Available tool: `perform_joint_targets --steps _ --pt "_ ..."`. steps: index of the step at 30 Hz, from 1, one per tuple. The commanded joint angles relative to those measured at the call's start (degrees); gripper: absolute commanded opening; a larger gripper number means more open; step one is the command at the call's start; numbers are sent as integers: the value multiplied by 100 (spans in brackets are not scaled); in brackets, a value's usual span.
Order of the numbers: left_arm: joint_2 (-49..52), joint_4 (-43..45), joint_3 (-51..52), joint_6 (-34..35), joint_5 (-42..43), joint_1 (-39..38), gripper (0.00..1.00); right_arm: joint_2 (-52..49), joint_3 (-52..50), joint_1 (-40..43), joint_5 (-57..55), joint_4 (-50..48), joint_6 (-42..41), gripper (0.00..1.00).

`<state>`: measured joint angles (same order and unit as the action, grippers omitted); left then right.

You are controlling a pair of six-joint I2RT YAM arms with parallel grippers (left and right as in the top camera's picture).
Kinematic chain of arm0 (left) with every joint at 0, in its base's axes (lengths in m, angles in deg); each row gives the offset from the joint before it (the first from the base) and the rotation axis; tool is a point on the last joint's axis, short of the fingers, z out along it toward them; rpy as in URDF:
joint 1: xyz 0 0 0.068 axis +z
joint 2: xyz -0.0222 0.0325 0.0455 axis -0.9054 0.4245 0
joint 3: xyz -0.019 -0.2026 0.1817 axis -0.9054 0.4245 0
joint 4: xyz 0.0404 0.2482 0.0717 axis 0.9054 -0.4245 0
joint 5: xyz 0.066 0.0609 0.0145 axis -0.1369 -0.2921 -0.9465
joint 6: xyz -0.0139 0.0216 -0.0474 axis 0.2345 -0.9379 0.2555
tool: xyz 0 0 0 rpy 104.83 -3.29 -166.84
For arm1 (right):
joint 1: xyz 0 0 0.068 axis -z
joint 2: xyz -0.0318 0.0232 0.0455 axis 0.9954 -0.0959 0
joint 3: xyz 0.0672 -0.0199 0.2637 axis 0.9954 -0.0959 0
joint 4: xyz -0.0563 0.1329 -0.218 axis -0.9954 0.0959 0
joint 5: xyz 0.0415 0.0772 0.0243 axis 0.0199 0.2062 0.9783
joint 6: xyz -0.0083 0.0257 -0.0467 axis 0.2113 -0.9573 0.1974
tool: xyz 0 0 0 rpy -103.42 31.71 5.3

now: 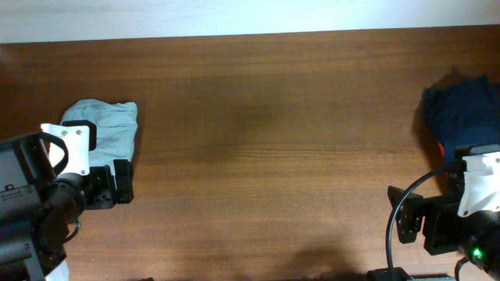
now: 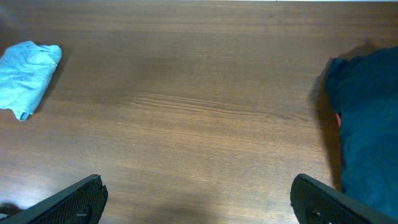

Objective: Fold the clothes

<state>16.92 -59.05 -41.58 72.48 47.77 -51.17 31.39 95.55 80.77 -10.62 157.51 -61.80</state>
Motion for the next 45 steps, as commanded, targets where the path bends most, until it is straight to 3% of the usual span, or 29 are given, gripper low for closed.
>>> perform_joint_targets --steps 1,6,9,20,24,27,33,45 --pt "-17 0 33 72 101 -7 99 28 33 37 -498 -118 212 99" --pt "-17 0 33 72 101 -7 99 247 -35 44 -763 -708 468 99" --pt "-17 0 33 72 101 -7 99 702 -693 205 -726 -1650 662 99" --pt "-17 0 33 72 101 -7 99 3442 -6247 573 -280 -4511 588 99" --pt "-17 -2 33 72 101 -7 99 4234 -7705 573 -94 -5139 544 99" --pt "-17 0 33 72 101 -7 99 4809 -8688 573 -94 -5600 57 99" --pt "-17 0 33 72 101 -7 99 5560 -9584 573 -96 -5904 -208 99" --pt "-17 -2 33 72 101 -7 99 5549 -9997 568 -118 -5928 -208 99"
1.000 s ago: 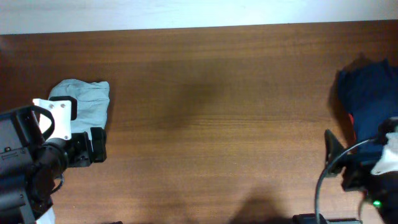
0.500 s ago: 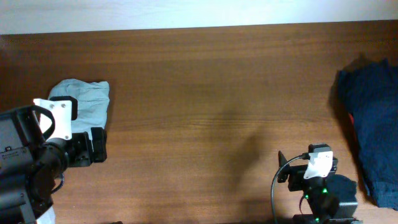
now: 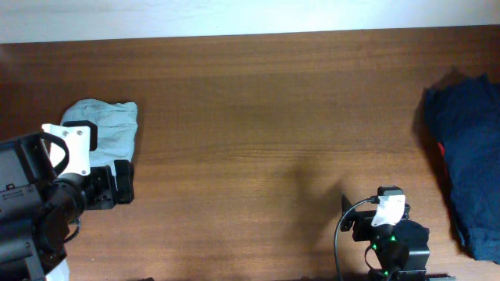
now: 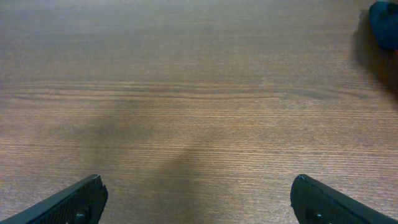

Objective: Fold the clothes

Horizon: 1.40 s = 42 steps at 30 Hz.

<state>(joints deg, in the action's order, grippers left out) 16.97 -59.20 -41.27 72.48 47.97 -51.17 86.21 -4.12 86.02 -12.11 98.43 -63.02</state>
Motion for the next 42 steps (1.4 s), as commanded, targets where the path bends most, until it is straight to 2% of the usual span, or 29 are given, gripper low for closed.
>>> perform_joint_targets --steps 1,17,23,25,29,32,36,42 --pt "-22 15 2 72 81 -7 99 68 -31 44 31 -20 -85 99" --pt "-4 13 2 72 81 -7 99 68 -31 44 31 -20 -85 99" --pt "-87 17 46 72 79 -219 99 68 -31 44 31 -20 -85 99" --pt "-358 339 256 26 -247 -435 99 68 -31 44 31 -20 -85 99" --pt "-1300 1969 1506 33 -70 -623 100 68 -31 44 31 -20 -85 99" --pt "-2345 3442 3136 37 271 -621 99 68 -31 44 33 -20 -85 99" --pt "-3357 4238 4559 57 345 -623 99 68 -31 44 31 -20 -85 99" --pt "-4793 4481 6120 74 450 -623 99 68 -31 44 31 -20 -85 99"
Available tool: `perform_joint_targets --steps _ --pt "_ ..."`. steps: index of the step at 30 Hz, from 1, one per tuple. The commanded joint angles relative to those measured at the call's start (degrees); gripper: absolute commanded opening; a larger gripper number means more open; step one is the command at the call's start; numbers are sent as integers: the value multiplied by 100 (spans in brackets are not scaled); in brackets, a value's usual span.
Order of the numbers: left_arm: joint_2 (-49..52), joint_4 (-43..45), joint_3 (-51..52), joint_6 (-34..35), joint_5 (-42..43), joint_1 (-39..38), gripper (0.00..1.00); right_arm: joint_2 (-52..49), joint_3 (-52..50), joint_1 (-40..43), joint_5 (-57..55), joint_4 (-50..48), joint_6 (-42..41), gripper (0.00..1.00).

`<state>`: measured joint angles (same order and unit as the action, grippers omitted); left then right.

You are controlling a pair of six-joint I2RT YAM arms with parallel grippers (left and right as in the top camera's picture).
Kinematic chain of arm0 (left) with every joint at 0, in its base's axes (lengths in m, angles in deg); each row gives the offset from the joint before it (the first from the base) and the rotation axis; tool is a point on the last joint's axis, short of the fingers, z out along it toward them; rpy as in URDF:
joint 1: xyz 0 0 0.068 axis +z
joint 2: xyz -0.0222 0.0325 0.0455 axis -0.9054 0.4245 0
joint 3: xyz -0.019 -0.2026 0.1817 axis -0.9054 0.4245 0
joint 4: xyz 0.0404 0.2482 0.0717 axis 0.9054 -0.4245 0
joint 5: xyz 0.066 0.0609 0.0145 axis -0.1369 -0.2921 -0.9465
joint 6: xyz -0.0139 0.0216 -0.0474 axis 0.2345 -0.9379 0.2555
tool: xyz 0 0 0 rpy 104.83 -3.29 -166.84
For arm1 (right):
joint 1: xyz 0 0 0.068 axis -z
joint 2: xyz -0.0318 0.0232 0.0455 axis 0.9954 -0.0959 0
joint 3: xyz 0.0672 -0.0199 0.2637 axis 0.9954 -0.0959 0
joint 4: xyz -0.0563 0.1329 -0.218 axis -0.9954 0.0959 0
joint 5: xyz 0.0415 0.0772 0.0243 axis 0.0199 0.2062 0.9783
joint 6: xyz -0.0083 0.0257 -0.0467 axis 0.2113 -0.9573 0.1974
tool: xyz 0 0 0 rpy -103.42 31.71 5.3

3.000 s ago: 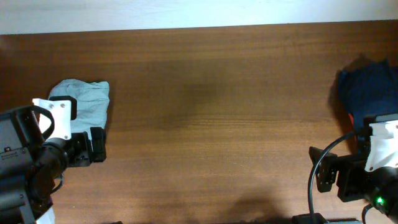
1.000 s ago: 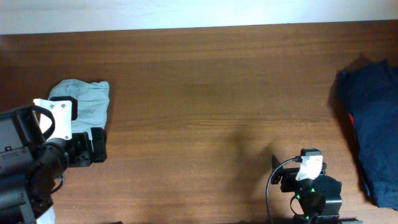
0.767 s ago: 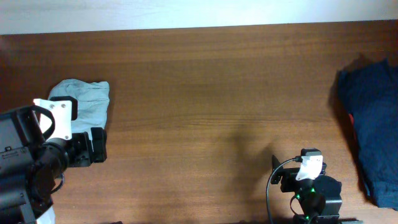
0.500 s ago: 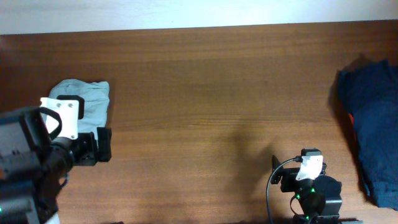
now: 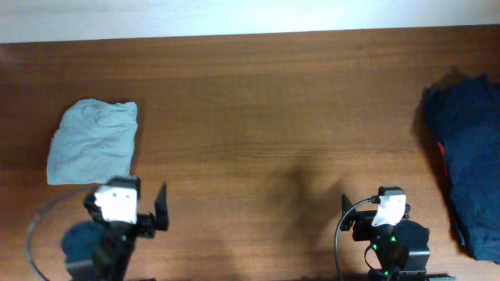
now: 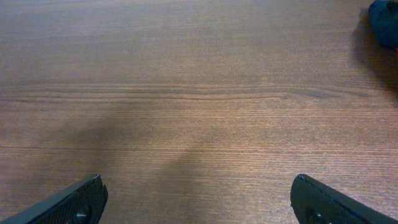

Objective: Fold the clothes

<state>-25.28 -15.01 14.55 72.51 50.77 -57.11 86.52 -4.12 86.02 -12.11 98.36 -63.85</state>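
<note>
A light blue-grey garment point(image 5: 92, 140) lies folded into a rough square at the table's left. A heap of dark navy clothes point(image 5: 466, 156) with a bit of red in it lies unfolded at the right edge; its corner point(image 6: 385, 17) shows at the top right of the right wrist view. My left gripper point(image 5: 125, 200) sits low at the front left, below the folded garment, with its fingers spread and empty. At the front right my right gripper point(image 6: 196, 186) stands open over bare wood, well left of the navy heap.
The brown wooden table point(image 5: 258, 117) runs back to a white wall along the far edge. A cable point(image 5: 342, 226) loops beside the right arm's base, and another curves by the left arm.
My left arm was raised at the left edge, partly covering the light garment. It now sits low at the table's front, and the whole garment shows. The right arm has not moved.
At first the left arm stood by the folded light garment and the right arm by the navy heap. Then the right arm was down at the front right, away from the heap. Now the left arm is down at the front left too, both grippers empty.
</note>
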Motion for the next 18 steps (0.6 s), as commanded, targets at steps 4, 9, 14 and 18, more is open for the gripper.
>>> perform_joint_targets --steps 4,9,14,18 --pt "-1311 96 1342 74 247 -26 99 37 -31 44 31 -13 -2 99" --pt "-1722 387 1917 76 516 -28 100 37 -31 44 31 -13 -2 99" --pt "-1792 813 2337 76 525 -76 99 37 -31 44 31 -13 -2 99" --pt "-1792 1099 2420 72 529 -164 99 37 -31 44 31 -13 -2 99"
